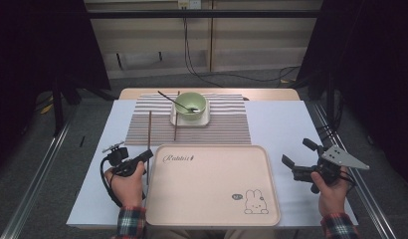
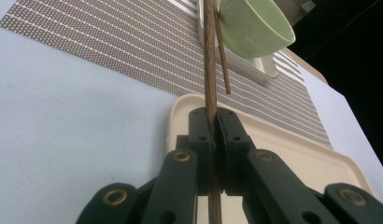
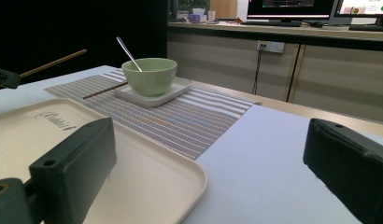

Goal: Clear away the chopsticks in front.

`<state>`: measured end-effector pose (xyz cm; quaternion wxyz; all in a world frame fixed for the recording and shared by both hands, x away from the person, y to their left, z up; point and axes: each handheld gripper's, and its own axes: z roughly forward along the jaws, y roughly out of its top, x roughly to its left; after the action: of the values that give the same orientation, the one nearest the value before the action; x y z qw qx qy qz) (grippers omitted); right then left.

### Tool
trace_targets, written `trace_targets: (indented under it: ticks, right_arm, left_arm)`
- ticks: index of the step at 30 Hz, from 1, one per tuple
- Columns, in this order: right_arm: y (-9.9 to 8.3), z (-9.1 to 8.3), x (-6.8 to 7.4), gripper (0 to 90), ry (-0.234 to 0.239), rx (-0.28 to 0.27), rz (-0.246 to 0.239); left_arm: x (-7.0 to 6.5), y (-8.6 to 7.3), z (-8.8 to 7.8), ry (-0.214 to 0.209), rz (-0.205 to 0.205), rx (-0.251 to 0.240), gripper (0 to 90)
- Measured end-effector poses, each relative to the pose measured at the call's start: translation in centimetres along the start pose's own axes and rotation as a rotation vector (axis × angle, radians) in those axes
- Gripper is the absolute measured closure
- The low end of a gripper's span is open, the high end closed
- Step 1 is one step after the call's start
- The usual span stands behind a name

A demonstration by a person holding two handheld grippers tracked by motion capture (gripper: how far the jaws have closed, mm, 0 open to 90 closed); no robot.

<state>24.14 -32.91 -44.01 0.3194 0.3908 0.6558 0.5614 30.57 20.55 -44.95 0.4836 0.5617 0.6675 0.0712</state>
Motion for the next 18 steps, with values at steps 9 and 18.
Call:
trace_targets:
  ticks: [9, 18]
  right_arm:
    - [0.0, 0.0, 0.0, 1.9, 0.003, -0.001, -0.003]
    - [0.0, 0.0, 0.1, 1.9, 0.002, 0.000, -0.003]
  left_arm:
    - [-0.4, -1.0, -0.6, -0.005, 0.008, 0.005, 85.7]
    - [-0.4, -2.5, -1.1, -0.019, -0.002, 0.016, 85.7]
